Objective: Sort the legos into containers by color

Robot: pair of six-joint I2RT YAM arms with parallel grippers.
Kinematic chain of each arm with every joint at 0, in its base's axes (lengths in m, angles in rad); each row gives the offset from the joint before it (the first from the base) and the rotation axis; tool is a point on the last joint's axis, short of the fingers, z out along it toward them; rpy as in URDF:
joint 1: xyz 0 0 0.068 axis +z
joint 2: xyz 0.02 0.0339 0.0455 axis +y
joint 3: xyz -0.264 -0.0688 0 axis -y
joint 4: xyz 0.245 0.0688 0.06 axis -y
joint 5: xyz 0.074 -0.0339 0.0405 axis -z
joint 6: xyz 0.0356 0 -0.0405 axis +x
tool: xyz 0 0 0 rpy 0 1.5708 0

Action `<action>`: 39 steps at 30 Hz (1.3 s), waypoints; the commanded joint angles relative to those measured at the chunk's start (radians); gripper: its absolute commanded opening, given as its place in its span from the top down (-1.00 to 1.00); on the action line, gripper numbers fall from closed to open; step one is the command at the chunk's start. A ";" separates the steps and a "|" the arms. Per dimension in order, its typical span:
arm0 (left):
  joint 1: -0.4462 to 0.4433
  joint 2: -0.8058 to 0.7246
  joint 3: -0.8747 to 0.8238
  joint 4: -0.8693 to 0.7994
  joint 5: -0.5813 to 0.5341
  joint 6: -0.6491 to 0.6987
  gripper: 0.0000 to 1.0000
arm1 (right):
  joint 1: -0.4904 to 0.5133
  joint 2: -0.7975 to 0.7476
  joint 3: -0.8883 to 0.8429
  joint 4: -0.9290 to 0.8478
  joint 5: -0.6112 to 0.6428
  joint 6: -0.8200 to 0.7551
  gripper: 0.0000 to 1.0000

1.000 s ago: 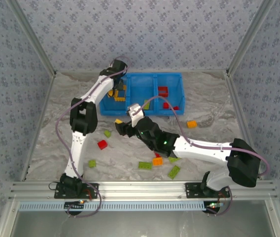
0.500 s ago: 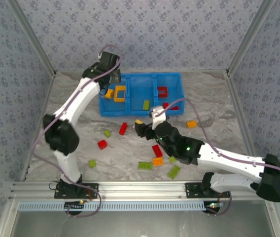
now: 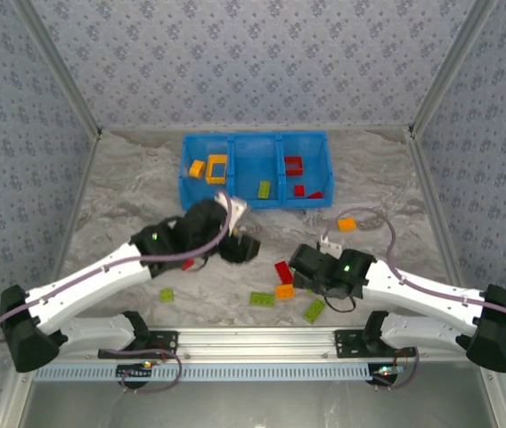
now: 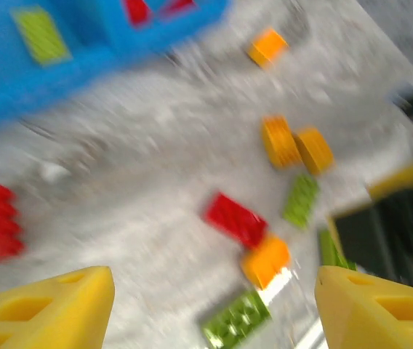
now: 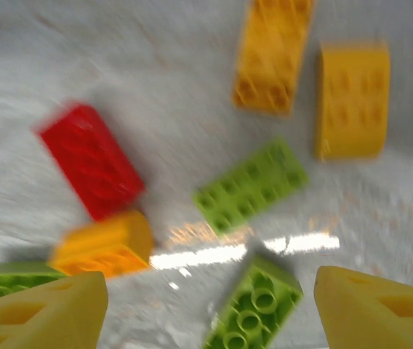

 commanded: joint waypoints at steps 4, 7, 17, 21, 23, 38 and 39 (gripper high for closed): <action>-0.187 -0.186 -0.184 0.098 0.020 -0.087 -0.47 | -0.013 0.002 -0.143 0.095 -0.208 0.251 -0.57; -0.219 -0.209 -0.208 0.090 -0.004 -0.119 -0.47 | -0.016 0.010 -0.186 0.157 -0.215 0.293 -0.58; -0.228 -0.203 -0.201 0.101 -0.042 -0.123 -0.47 | -0.041 0.040 -0.267 0.247 -0.243 0.345 -0.08; -0.230 -0.211 -0.190 0.100 -0.061 -0.127 -0.47 | -0.046 0.032 -0.239 0.231 -0.202 0.329 0.28; -0.230 -0.216 -0.170 0.095 -0.093 -0.133 -0.47 | -0.043 0.019 -0.174 0.175 -0.139 0.287 0.44; -0.203 -0.193 -0.033 -0.016 -0.551 -0.292 -0.54 | -0.277 0.611 0.733 0.247 -0.058 -0.538 0.47; -0.203 -0.187 -0.031 -0.012 -0.548 -0.296 -0.54 | -0.292 0.655 0.774 0.259 -0.059 -0.557 0.47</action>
